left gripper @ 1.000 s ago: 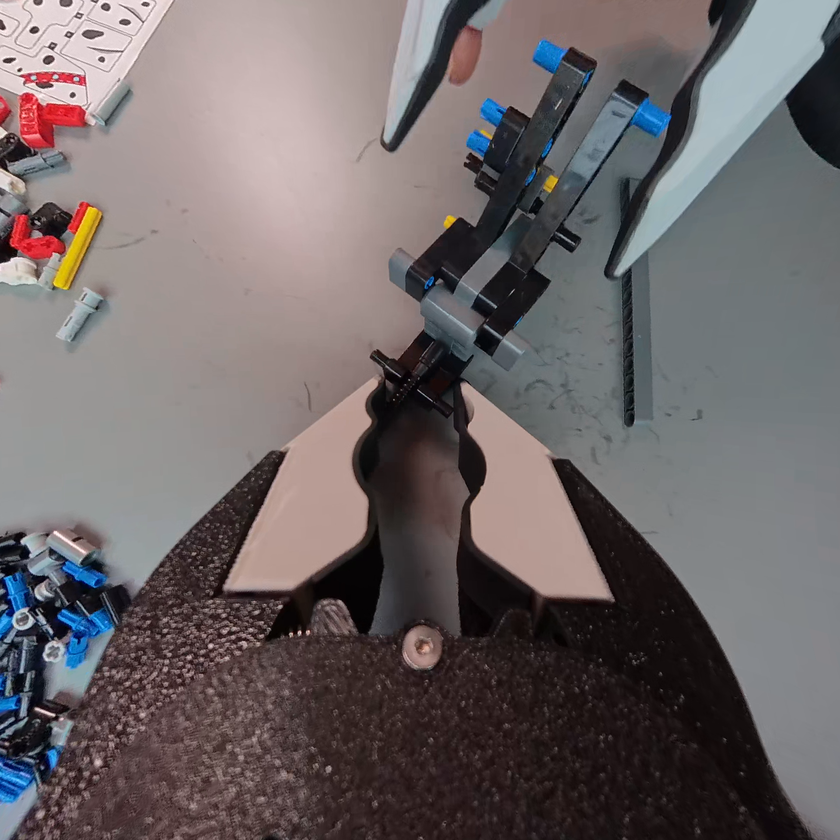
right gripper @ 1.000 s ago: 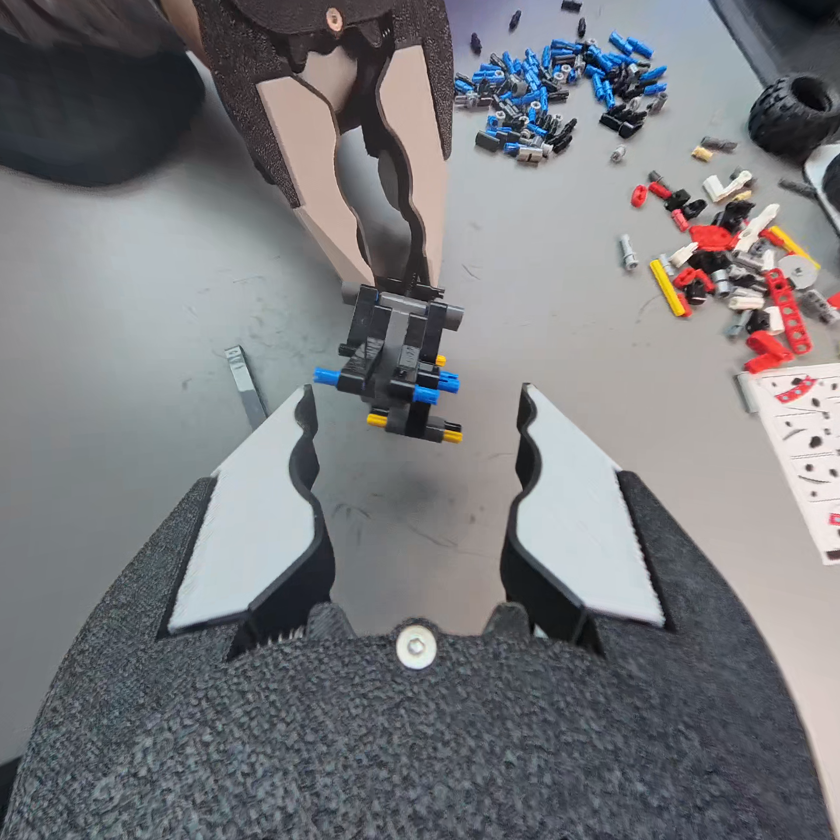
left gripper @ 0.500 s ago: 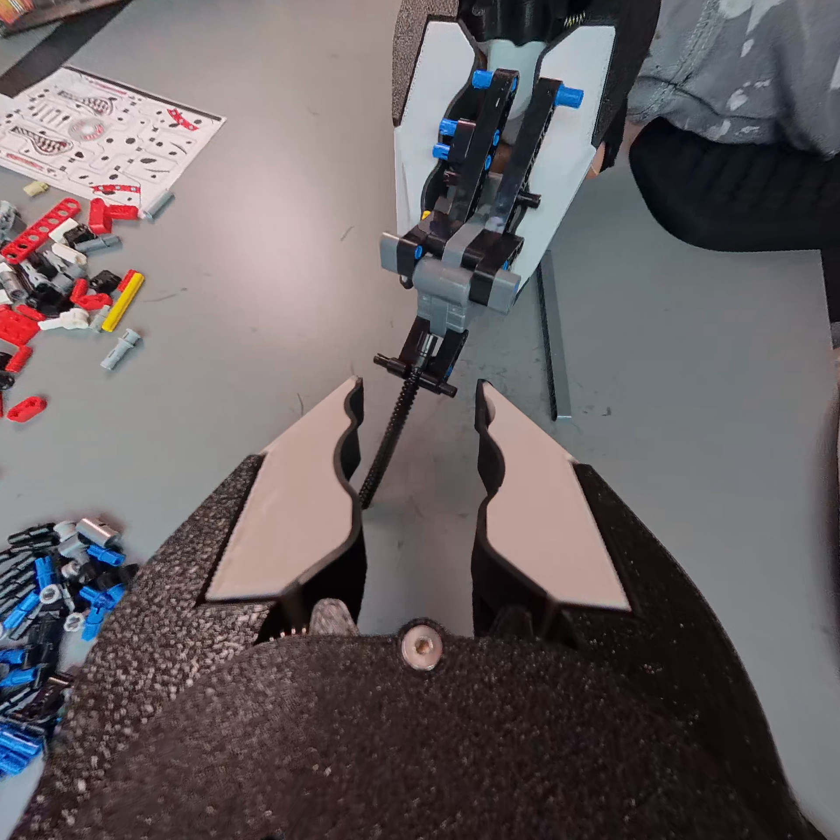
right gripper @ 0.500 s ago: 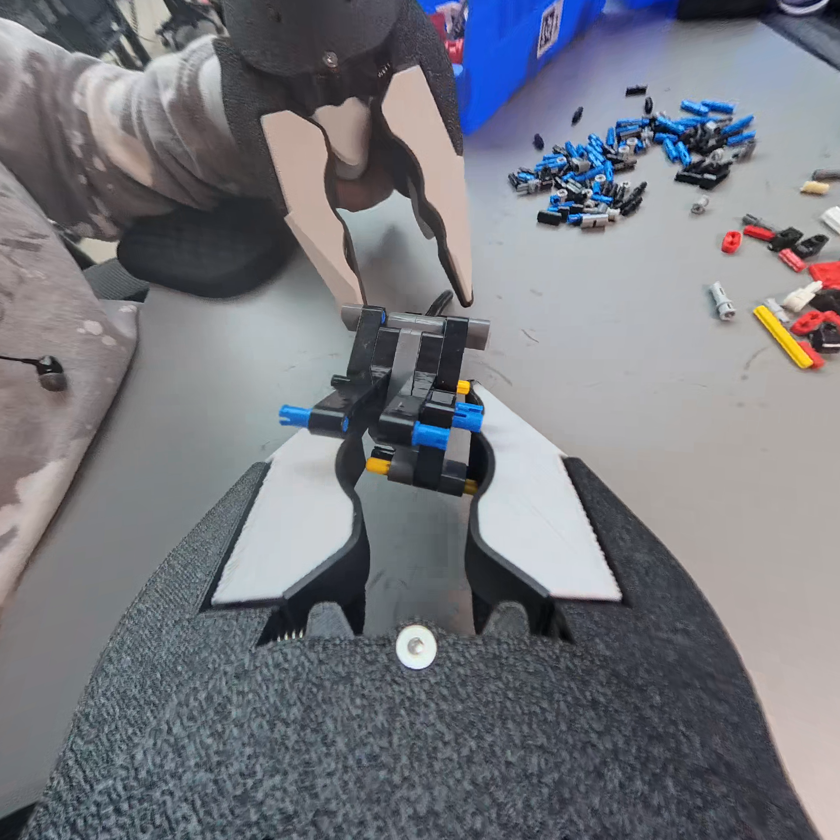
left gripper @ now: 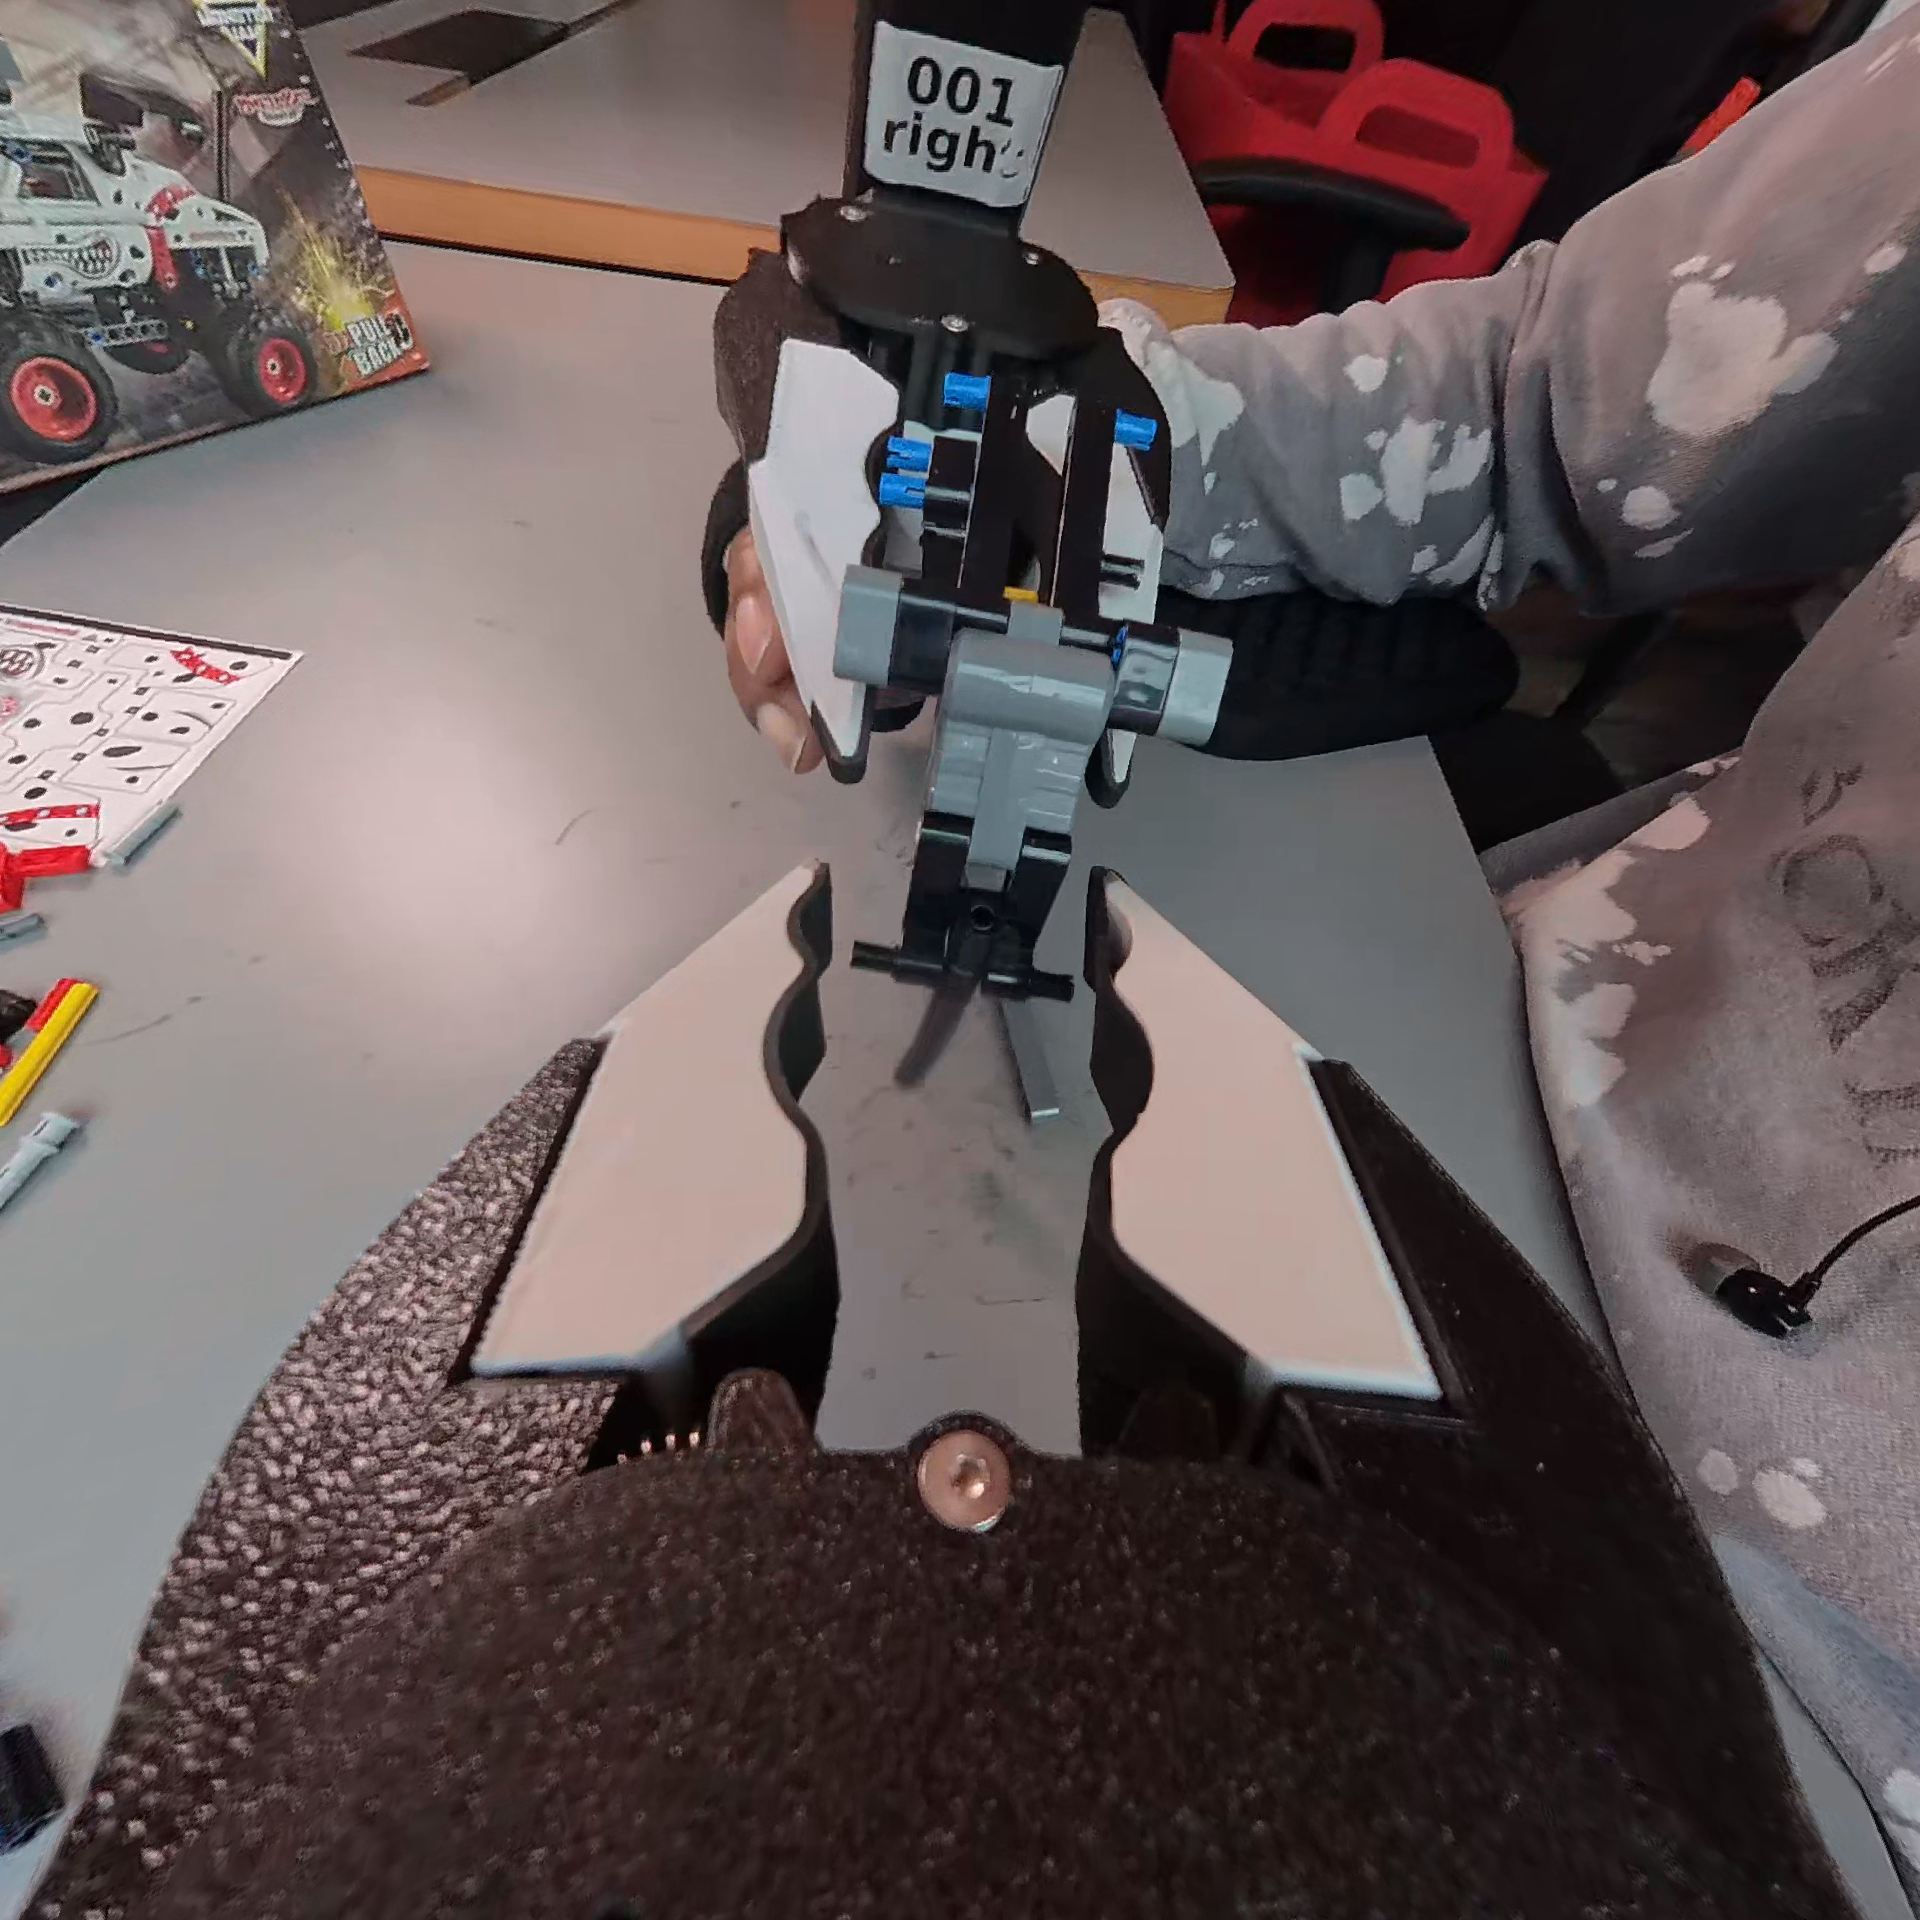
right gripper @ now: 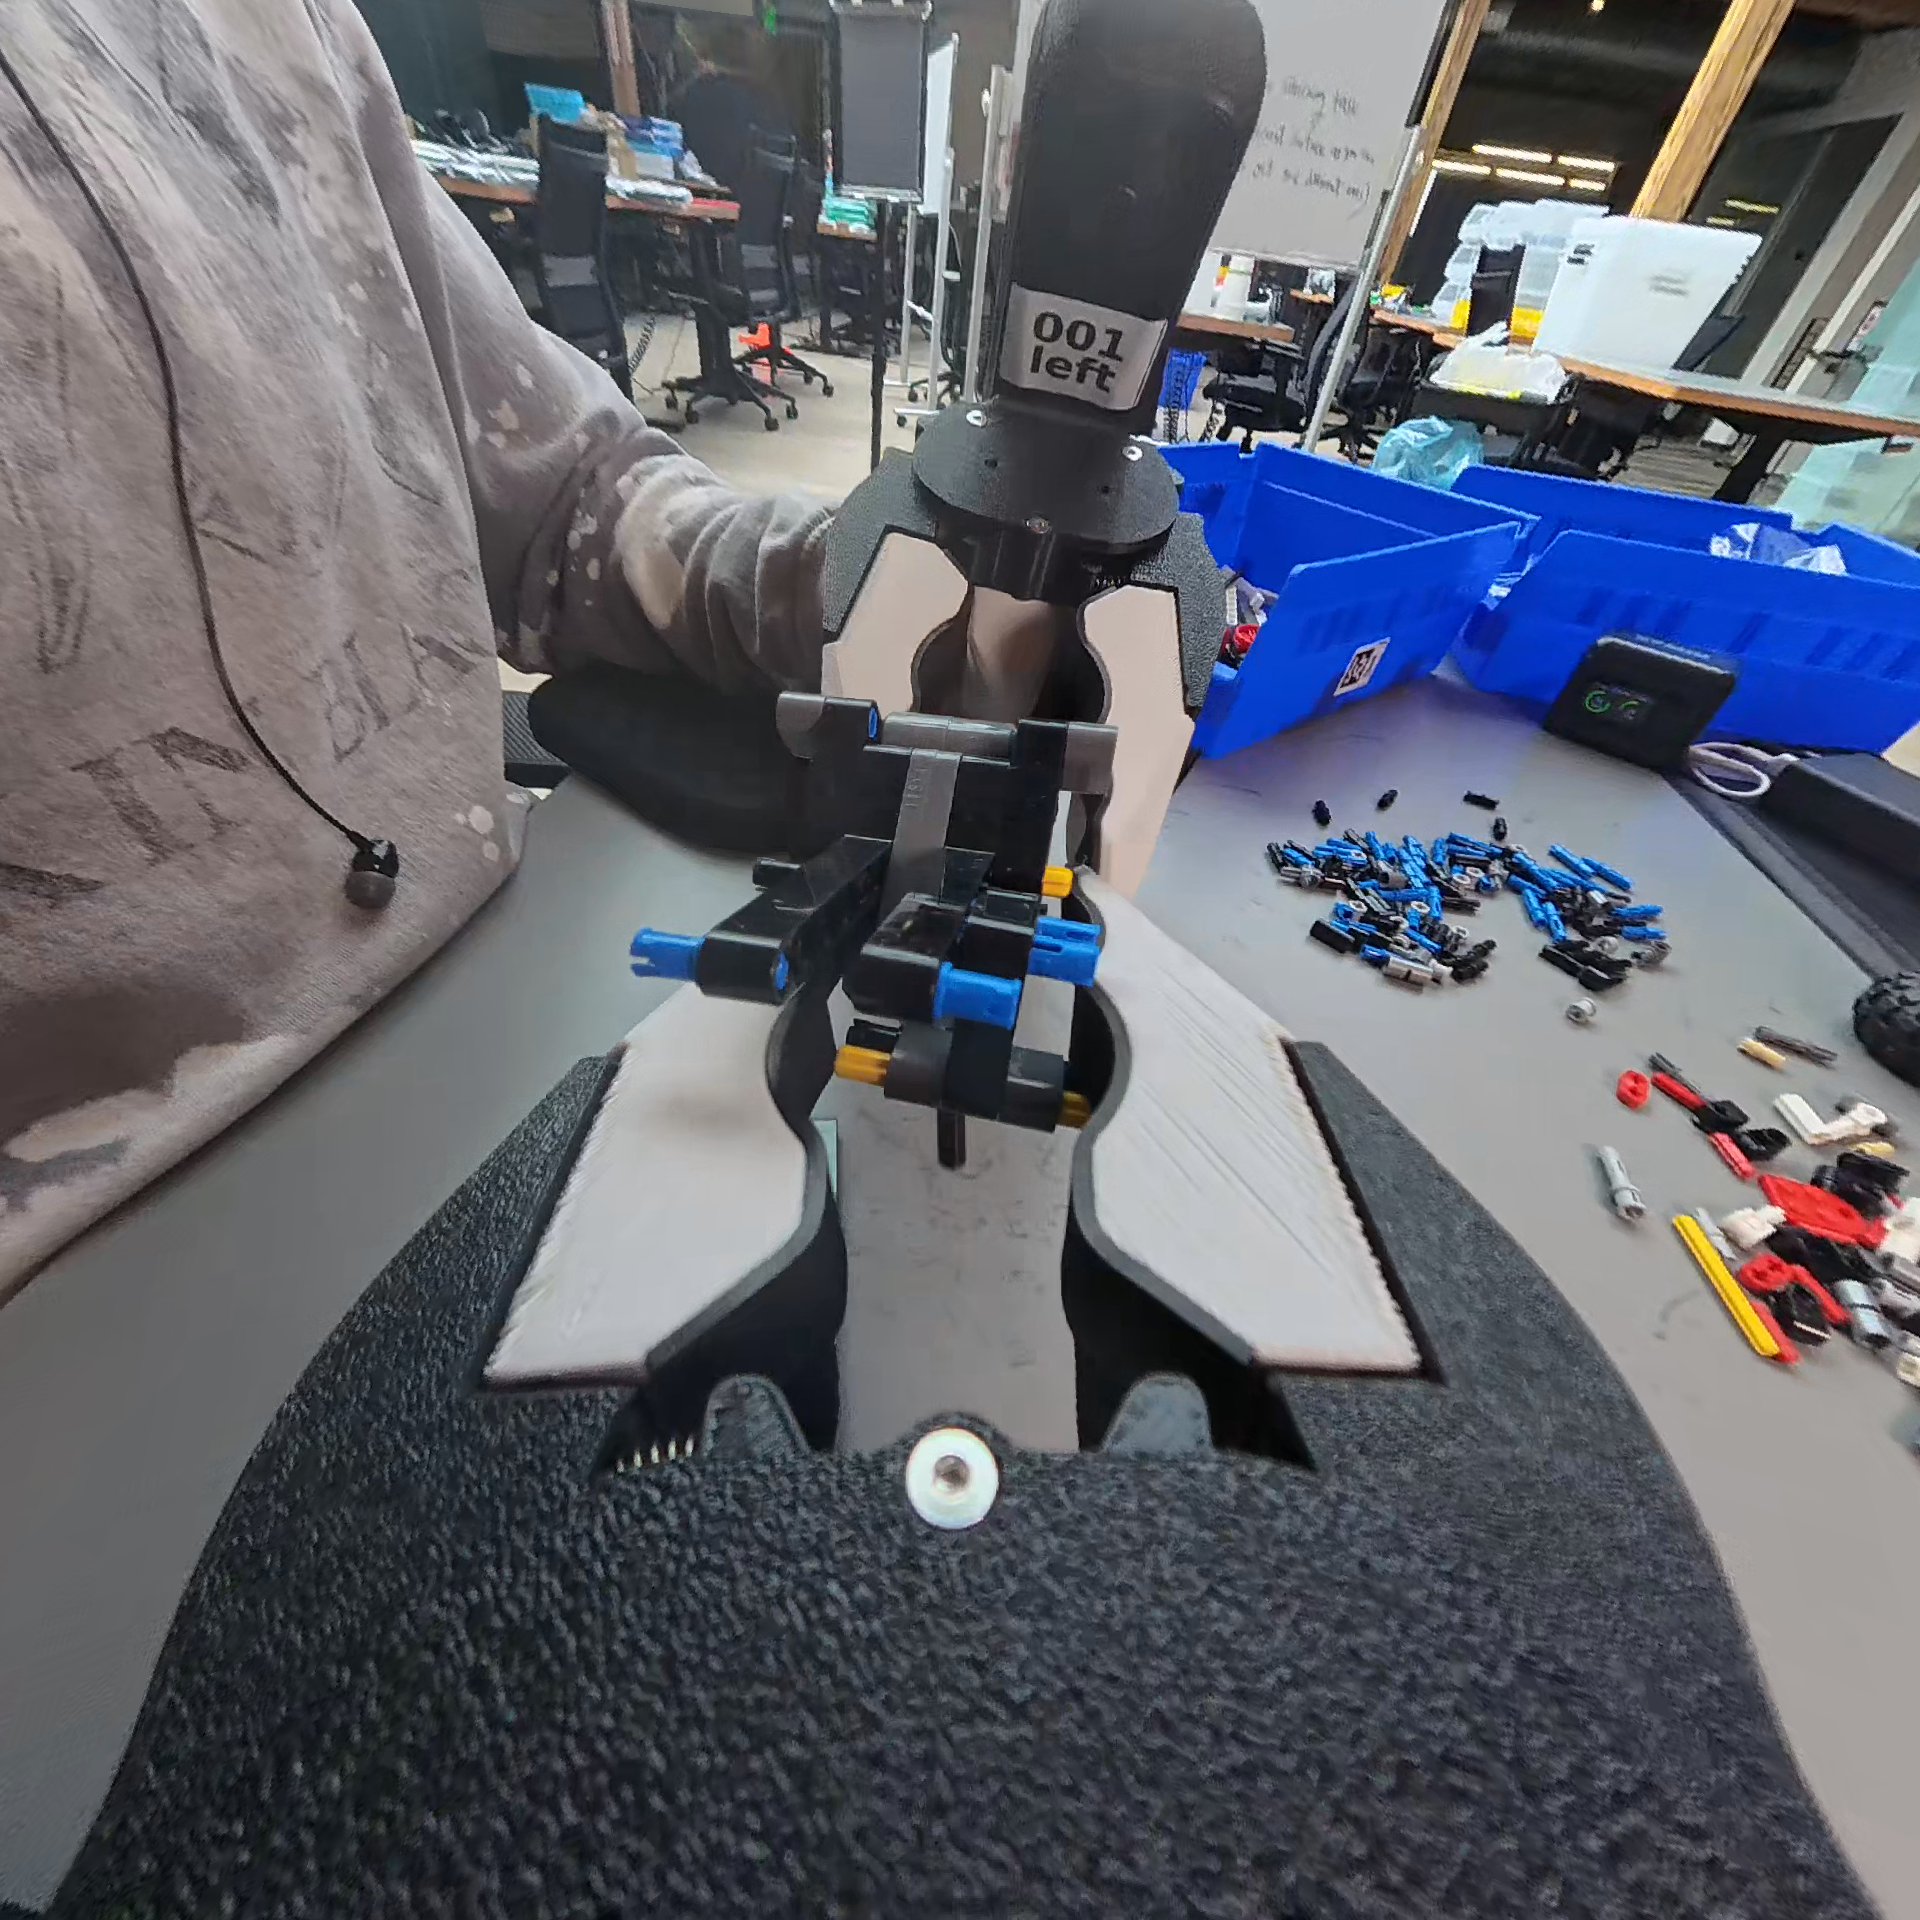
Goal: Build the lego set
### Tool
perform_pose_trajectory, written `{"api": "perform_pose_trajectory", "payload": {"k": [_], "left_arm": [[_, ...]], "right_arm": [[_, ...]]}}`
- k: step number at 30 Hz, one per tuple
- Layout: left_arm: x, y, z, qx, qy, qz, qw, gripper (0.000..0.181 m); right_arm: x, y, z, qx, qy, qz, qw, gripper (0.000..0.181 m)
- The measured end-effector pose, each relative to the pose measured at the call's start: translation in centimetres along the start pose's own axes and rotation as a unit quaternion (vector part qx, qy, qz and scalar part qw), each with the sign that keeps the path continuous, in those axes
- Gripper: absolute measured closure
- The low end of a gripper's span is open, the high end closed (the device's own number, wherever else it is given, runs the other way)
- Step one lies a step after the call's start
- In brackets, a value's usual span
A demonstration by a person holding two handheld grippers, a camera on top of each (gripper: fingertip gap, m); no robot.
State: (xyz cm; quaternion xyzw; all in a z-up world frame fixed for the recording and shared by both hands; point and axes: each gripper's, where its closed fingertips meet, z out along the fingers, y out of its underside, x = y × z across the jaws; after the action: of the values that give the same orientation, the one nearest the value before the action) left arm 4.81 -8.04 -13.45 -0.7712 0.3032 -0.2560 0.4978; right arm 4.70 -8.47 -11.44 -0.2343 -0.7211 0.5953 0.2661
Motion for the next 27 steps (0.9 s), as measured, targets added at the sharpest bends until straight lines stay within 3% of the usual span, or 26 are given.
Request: {"api": "perform_pose_trajectory", "payload": {"k": [1, 3, 9, 20, 27], "left_arm": [[0.3, -0.2, 0.0, 0.004, 0.005, 0.003, 1.0, 0.139], [0.8, -0.7, -0.1, 0.018, 0.015, 0.006, 1.0, 0.154], [0.3, -1.0, -0.8, 0.008, -0.013, 0.033, 0.999, 0.156], [-0.4, 1.8, -0.1, -0.061, -0.033, 0.057, 0.996, 0.156], [-1.1, 3.7, 0.4, -0.1, -0.02, -0.01, 0.995, 0.156]], "right_arm": [[-0.1, -0.3, 0.0, 0.009, -0.004, 0.004, 1.0, 0.139], [-0.2, -0.8, -0.1, 0.025, -0.01, 0.013, 1.0, 0.139], [0.2, 0.2, -0.4, 0.0, -0.004, 0.009, 1.0, 0.139], [0.4, 3.1, 0.1, -0.095, 0.009, -0.023, 0.995, 0.139], [1.0, 5.4, 0.3, -0.147, 0.012, 0.062, 0.987, 0.137]]}}
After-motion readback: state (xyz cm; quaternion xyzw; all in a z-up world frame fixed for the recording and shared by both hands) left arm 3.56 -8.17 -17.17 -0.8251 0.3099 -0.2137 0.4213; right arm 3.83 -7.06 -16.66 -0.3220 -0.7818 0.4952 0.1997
